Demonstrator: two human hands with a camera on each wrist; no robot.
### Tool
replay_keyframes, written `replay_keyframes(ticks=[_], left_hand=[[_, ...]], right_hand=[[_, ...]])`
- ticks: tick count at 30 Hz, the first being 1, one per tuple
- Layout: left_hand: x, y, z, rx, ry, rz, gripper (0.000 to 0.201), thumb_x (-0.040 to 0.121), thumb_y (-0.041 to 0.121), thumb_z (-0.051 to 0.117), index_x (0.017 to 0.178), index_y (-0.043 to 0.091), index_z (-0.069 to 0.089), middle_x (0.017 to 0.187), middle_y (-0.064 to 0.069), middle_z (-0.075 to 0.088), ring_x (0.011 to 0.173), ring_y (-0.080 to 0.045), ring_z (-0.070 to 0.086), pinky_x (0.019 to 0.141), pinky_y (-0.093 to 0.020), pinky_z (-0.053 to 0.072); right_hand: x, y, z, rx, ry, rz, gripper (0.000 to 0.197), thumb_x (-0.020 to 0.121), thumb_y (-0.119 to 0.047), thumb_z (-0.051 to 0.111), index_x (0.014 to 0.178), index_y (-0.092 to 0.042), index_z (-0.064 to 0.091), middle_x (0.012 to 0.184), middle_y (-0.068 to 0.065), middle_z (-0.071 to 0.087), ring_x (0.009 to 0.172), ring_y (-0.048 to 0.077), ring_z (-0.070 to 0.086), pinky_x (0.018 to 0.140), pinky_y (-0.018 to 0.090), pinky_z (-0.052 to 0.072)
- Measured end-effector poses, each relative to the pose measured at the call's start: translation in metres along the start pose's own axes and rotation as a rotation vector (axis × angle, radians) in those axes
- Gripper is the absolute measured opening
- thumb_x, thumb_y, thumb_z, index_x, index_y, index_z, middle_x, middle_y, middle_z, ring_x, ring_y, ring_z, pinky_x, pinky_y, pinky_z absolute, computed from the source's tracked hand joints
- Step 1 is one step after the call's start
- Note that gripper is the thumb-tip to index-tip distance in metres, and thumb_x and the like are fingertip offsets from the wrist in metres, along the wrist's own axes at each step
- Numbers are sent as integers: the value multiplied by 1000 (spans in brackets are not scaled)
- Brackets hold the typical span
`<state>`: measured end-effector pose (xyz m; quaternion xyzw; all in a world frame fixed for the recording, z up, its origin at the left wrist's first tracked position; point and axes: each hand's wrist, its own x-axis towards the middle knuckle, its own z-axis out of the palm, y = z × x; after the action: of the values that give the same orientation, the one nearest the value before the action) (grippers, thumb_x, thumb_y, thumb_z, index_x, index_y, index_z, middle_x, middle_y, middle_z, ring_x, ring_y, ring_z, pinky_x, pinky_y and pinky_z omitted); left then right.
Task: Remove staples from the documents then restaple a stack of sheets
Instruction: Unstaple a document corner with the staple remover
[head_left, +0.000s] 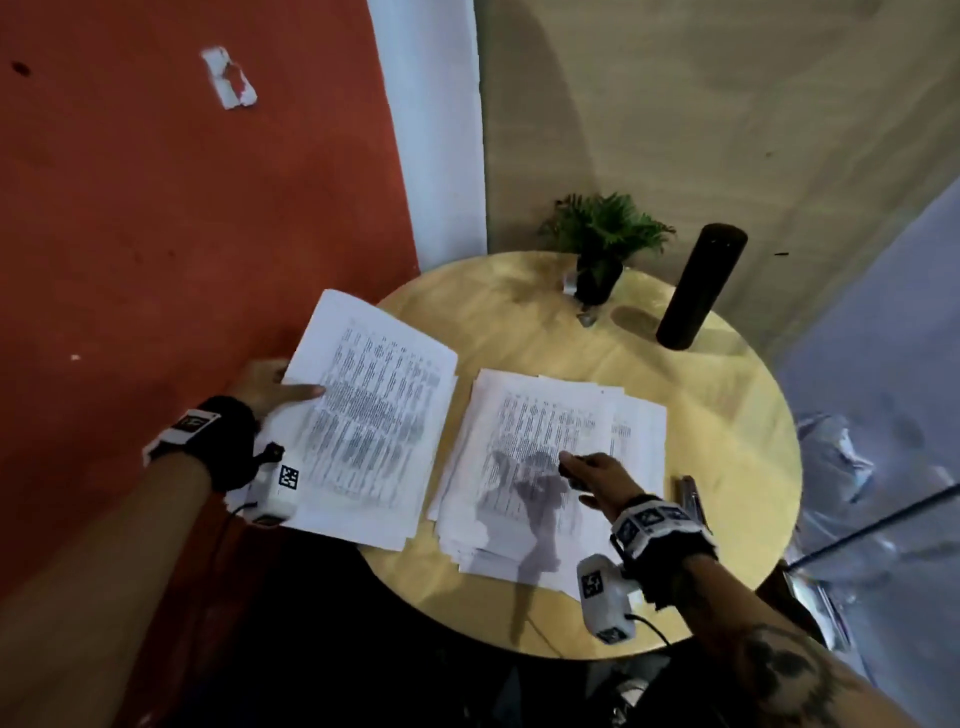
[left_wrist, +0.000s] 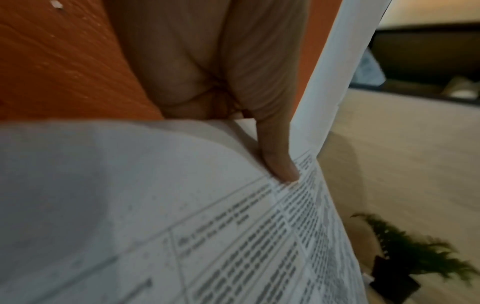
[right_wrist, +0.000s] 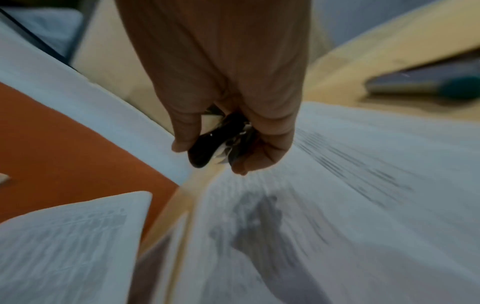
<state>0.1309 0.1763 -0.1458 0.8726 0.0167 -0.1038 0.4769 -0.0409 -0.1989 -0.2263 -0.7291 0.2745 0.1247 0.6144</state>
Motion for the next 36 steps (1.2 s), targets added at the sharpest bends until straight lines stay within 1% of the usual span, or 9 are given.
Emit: replay_keyframes(ticks=[4,11,14,17,21,24,28,32,36], left_hand=[[25,-35,3,77,40,-87,37,73,1,77,105,-11,62,102,-18,62,94,-25,55,81,-36,43],[59,-57,20,12,62,-267,47,83,5,68,126,-4,53,126,-27,55,98,-29,53,86,-43,42],[73,-58,27,130,8,-334,49,85,16,69,128,2,51,129,-24,54,111,-41,54,92,-48,45],[78,-58,40,354,4,-328,50,88,13,64,131,-8,45,129,-27,51,109,-41,53,78,-31,49],[70,-62,66,714,195,-225,50,87,15,60,132,-1,44,137,-31,41,127,-46,38,106,-51,32],[51,-54,110,863,-7,-130,39,90,10,51,129,15,52,136,-21,42,127,-40,37,103,-47,33],[36,-51,142,942,-283,-216,42,92,8,44,132,20,52,141,-14,41,129,-36,40,106,-48,35],[33,-20,156,1071,-215,-221,38,94,13,41,131,17,49,140,-14,40,131,-35,34,108,-48,26],[28,17,200,822,-235,-68,37,94,23,48,130,12,50,137,-17,45,127,-35,42,104,-43,37]], right_hand=[[26,55,10,-197,106,7,37,86,-30,65,55,-18,49,47,-5,43,52,12,38,51,25,28],[33,80,6,-57,117,-60,34,88,-21,64,57,-12,55,36,-11,40,37,-2,35,49,22,26],[31,81,5,8,88,-82,38,90,-23,61,55,-11,51,37,-12,34,37,0,30,43,17,23],[29,82,6,88,56,-99,46,81,-38,67,61,-2,45,48,-3,27,45,8,27,48,22,20],[28,91,10,222,68,-161,70,54,-66,76,70,-4,50,70,8,33,68,19,31,59,28,23],[26,92,11,266,99,-183,80,42,-73,76,69,-3,49,72,9,35,71,19,32,62,30,24],[30,94,9,312,90,-165,92,42,-72,78,71,10,51,78,10,39,77,21,36,68,33,27],[26,91,9,347,94,-146,82,41,-70,78,77,-1,54,75,12,39,74,22,37,64,29,31],[21,82,8,344,68,-146,84,33,-75,76,68,-4,49,76,11,39,74,19,38,62,26,31]])
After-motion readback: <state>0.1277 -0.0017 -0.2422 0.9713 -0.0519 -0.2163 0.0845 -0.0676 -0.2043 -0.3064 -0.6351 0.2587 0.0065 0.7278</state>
